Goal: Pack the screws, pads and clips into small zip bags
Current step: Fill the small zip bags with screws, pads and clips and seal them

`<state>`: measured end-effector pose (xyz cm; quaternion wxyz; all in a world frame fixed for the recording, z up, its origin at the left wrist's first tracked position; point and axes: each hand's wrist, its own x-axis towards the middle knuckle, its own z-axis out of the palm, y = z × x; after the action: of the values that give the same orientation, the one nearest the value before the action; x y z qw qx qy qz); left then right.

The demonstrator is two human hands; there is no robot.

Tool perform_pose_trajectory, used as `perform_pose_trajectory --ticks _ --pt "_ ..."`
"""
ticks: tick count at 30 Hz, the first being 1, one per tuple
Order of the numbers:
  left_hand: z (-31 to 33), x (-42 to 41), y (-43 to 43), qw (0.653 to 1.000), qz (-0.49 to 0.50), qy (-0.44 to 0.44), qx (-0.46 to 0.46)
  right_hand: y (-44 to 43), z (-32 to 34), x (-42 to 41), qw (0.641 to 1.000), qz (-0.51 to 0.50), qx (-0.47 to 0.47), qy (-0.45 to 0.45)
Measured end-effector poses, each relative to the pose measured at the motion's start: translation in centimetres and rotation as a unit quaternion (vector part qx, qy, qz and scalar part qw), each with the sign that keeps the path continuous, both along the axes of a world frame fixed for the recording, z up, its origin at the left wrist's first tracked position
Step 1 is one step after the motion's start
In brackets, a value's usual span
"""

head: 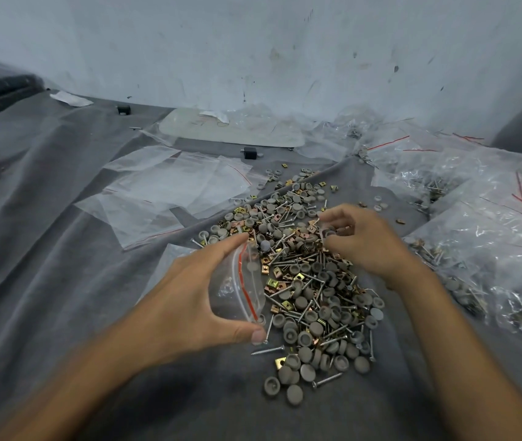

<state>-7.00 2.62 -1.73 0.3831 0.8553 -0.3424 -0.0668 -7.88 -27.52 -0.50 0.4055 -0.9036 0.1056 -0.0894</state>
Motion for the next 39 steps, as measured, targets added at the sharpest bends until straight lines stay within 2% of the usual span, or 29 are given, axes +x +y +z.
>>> perform_pose_trajectory --ticks 3,10,14,18,21,39 --pt "0.0 0.0 0.0 1.000 0.001 -0.004 0.004 0.1 0.0 -0.3 0.995 -0.002 0.099 -0.023" --pt "-0.3 0.2 -0.2 1.000 0.002 0.000 0.002 1.9 0.5 -1.2 0.973 0.079 0.214 0.002" --pt "-0.5 0.3 -0.2 1.000 0.009 0.006 -0.002 3.9 1.6 -2.5 0.935 0.176 0.307 0.000" --pt "-0.5 0.4 -0.5 1.000 0.009 0.008 -0.019 6.3 2.4 -3.8 0.896 0.270 0.352 0.011" --pt "-0.5 0.4 -0.5 1.000 0.007 0.008 -0.025 7.7 2.7 -4.2 0.882 0.305 0.358 0.026" --pt "-0.3 0.5 -0.6 0.999 -0.003 0.004 -0.037 8.8 2.6 -4.2 0.906 0.258 0.335 0.022"
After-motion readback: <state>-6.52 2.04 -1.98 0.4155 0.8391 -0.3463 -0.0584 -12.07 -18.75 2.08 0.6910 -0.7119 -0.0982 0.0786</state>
